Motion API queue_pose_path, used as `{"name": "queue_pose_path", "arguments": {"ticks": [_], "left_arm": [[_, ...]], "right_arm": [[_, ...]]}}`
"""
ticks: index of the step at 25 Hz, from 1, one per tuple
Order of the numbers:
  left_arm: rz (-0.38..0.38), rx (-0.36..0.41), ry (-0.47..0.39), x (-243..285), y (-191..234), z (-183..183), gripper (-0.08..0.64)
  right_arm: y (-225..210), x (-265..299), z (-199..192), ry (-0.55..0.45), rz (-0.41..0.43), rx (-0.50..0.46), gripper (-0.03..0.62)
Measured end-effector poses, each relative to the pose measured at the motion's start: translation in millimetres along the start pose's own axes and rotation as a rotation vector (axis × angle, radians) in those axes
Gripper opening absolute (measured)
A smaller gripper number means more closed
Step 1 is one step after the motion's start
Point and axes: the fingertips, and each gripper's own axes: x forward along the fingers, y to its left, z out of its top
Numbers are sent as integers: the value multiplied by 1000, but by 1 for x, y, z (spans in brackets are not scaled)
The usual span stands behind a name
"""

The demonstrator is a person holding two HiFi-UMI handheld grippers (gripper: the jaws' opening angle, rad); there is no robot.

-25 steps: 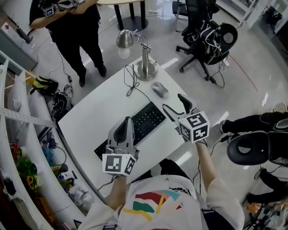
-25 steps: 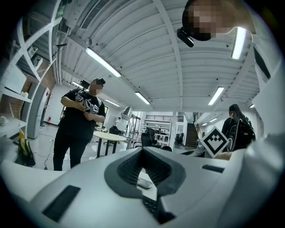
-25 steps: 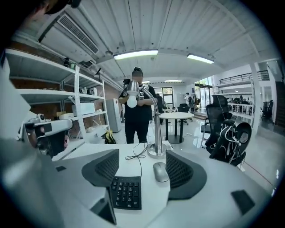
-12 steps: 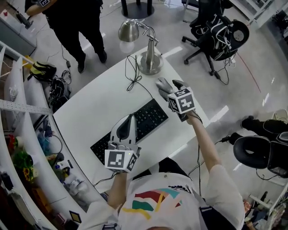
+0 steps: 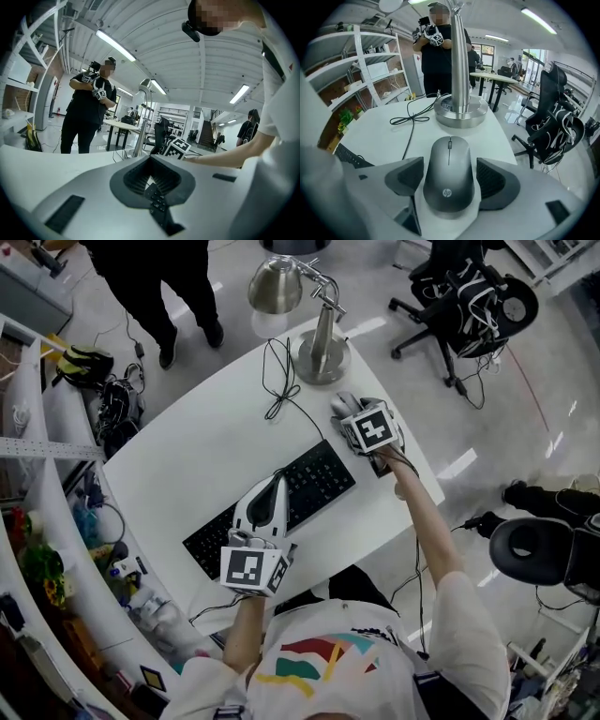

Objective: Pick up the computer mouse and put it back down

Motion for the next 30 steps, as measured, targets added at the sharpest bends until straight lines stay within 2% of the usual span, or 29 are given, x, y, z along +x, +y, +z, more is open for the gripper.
{"name": "queue_pose_path", "arguments": {"ticks": [3, 6, 8, 11, 15, 18, 20, 21, 25, 30], "left_arm": [[8, -3, 0, -1, 3, -2, 44], [15, -4, 3, -2, 4, -3, 44], [19, -7, 2, -4, 4, -3, 44], [22, -9, -5, -7, 3, -2, 44], [25, -9, -6, -12, 1, -1, 44], [22, -5, -13, -18, -1, 3, 44], [21, 1, -23, -22, -2, 6, 44], [21, 5, -29, -25, -3, 8, 43], [32, 27, -62, -37, -5, 22, 44], [55, 76, -119, -57, -10, 53, 44]], "right_arm": [[3, 2, 1, 31, 30, -9, 333], [17, 5, 13, 50, 99, 1, 331], [20, 4, 13, 85, 100, -17, 326], [30, 6, 22, 46, 140, -35, 302], [34, 3, 18, 29, 141, -13, 298], [23, -5, 15, 13, 72, 16, 298], [11, -17, 22, -30, 11, 30, 298], [12, -25, 28, -62, 9, 45, 298], [37, -71, 55, -224, 75, 98, 298], [74, -162, 79, -444, 123, 117, 298]]}}
